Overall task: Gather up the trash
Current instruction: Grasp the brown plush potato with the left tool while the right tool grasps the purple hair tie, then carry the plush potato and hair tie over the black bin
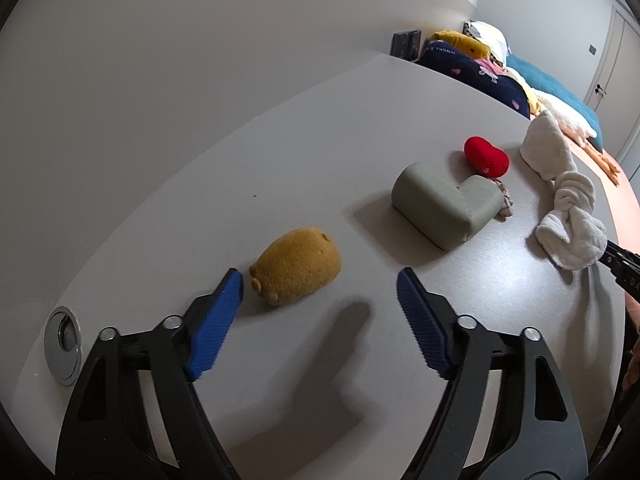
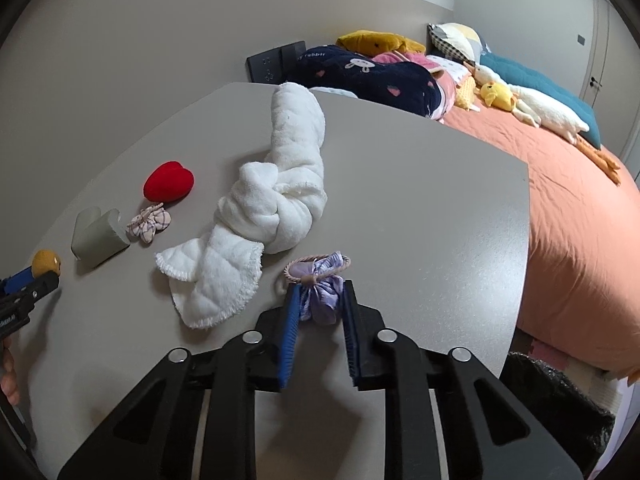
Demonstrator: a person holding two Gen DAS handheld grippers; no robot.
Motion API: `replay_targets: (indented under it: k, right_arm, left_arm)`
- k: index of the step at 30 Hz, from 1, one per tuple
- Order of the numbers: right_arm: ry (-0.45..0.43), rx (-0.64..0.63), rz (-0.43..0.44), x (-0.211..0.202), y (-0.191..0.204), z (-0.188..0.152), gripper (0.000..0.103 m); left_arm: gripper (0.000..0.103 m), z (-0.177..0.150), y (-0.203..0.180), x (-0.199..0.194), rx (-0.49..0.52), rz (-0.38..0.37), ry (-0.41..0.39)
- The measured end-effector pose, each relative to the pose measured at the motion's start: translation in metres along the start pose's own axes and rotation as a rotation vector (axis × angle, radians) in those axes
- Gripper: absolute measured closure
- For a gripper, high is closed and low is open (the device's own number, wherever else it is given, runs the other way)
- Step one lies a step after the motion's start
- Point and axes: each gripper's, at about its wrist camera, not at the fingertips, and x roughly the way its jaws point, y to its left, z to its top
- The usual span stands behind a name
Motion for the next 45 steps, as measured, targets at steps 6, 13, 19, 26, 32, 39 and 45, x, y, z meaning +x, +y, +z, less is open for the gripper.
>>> replay_targets:
  k: [6,13,19,26,32,39,45]
  right_arm:
    - [-0.001,0.017,0.021,-0.007,-0.004,-0.004,0.082]
    - [0.007,0.037,0.025,-0.011,-0.011,-0.012,0.082]
    - [-0.008,0.042,0.031,-0.023,-0.012,-0.015,0.082]
    - [-0.026,0.053,0.037,-0.044,-0.020,-0.022,0.082]
    - [-0.047,0.068,0.041,-0.066,-0.028,-0.032,0.082]
    - [-0.071,0.090,0.050,-0.090,-0.040,-0.046,0.082]
    - [-0.100,0.104,0.049,-0.114,-0.052,-0.060,0.082]
  left_arm:
    - [0.044,0.003,0.005,0.009,-0.017,0.008,0.009]
    - [0.059,0.006,0.008,0.012,-0.022,0.018,0.002]
    - [0.059,0.001,0.010,0.006,-0.037,0.006,0.002]
    - [0.059,-0.010,-0.005,-0.014,-0.022,-0.008,-0.019]
    - [0.059,-0.020,-0.025,-0.031,-0.001,-0.025,-0.033]
    - [0.059,-0.037,-0.056,-0.052,0.043,-0.043,-0.043]
    - [0.059,-0.043,-0.078,-0.067,0.069,-0.073,-0.061]
